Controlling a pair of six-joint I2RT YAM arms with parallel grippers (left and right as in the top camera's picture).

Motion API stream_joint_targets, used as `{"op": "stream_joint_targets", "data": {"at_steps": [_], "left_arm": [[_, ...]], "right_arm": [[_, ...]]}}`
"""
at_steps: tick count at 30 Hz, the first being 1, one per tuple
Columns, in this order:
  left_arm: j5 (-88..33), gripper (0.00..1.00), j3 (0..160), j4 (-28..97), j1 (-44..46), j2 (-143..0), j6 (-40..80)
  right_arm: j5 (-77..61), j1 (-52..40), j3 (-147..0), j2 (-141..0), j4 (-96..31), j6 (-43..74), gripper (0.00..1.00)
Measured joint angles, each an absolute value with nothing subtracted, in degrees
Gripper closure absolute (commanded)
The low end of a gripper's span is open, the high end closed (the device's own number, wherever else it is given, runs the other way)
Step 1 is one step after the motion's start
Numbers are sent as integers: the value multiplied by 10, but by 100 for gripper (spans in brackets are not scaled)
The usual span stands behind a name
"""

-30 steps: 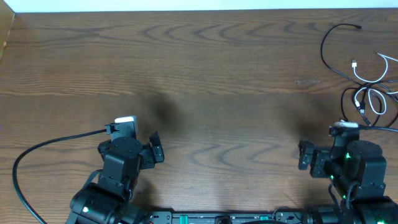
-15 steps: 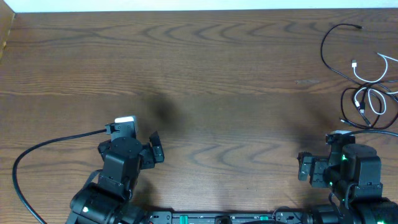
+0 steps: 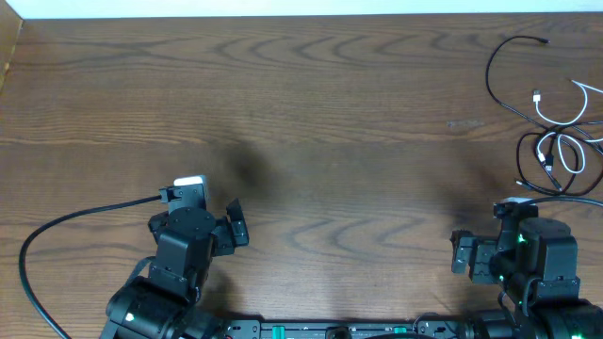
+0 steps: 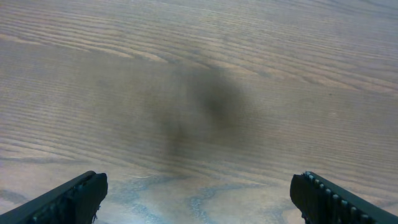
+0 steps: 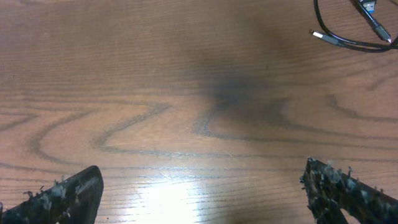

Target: Untangle cables

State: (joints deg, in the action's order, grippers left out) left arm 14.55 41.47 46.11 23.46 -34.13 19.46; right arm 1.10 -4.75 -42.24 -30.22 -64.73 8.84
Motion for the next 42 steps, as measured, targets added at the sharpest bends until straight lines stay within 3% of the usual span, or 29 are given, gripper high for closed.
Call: {"op": "stream_joint_targets", "data": {"at_steps": [17,35,42], "left_arm": [[146,1,415,461,235,-342,195],[150,1,415,461,235,-342,195],[150,1,415,462,235,-342,195]], "right_arm": [[47,-48,-368,-228,-608,88,1],[13,-61,-107,-24,-155,72,1],[12,-63,-9,-7,5,72,1]]}}
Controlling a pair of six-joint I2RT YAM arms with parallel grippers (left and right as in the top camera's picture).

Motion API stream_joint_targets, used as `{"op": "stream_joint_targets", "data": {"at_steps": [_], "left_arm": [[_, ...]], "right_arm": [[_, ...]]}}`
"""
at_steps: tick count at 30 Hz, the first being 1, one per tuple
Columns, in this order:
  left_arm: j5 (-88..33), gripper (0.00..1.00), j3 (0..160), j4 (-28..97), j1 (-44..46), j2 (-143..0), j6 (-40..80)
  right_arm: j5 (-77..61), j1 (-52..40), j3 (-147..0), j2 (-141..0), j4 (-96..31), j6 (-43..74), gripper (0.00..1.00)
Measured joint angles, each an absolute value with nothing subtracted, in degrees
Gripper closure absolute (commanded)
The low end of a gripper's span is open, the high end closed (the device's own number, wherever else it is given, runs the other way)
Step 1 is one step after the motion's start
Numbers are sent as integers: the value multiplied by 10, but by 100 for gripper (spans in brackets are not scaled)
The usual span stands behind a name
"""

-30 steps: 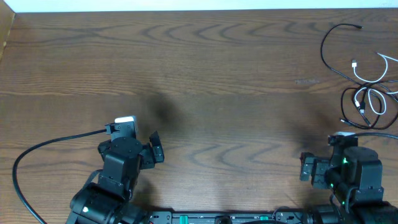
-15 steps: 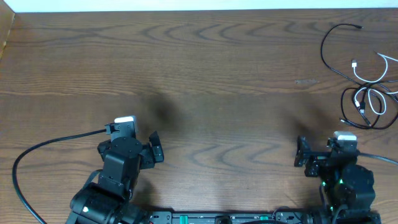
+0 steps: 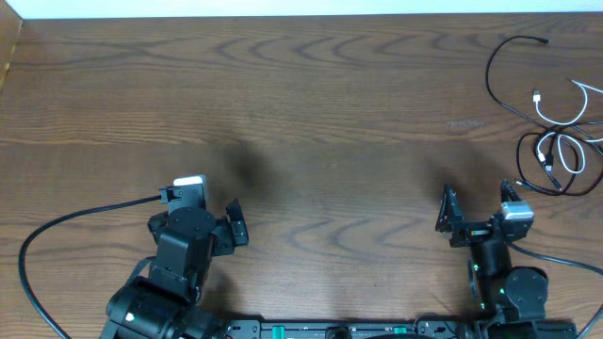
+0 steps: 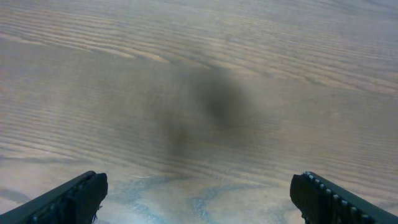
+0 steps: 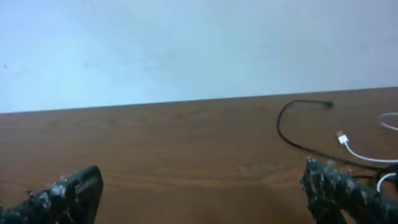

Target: Untangle cables

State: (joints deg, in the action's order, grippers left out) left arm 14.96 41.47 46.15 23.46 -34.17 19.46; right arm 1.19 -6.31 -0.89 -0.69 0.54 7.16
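The cables lie at the table's far right: a black cable (image 3: 509,58) in a loop, a white cable (image 3: 562,111), and a tangle of black and white loops (image 3: 556,155) below them. My right gripper (image 3: 476,205) is open and empty, just left of the tangle and tilted up toward the far edge. In the right wrist view the right gripper (image 5: 202,190) frames bare wood, with the black cable (image 5: 292,134) and the white cable (image 5: 356,148) ahead on the right. My left gripper (image 3: 203,201) is open over bare wood; the left gripper (image 4: 199,194) holds nothing.
The brown wooden table (image 3: 301,113) runs to a pale wall (image 5: 186,43) at the back. The left arm's own black cable (image 3: 66,221) curves across the near left of the table.
My right arm has lifted and tilted up. Its camera looked down at the wood before and now looks across the table to the wall. The left arm has not moved, and both grippers stay open.
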Motion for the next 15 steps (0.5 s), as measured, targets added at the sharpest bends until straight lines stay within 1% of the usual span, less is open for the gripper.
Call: {"op": "stream_joint_targets", "data": {"at_steps": [8,11,12,15], "left_arm": [[150,1,415,462,235,-342,195],[150,1,415,462,235,-342,195],[150,1,415,462,235,-342,195],[150,1,415,462,235,-342,195]], "right_arm": [[12,-63,-4,-7,28,61,1],[7,-63,-4,-7,5,27,1],[1,-63,-4,-6,-24,12,1],[-5,-63,-4,-8,-40,-1,1]]}}
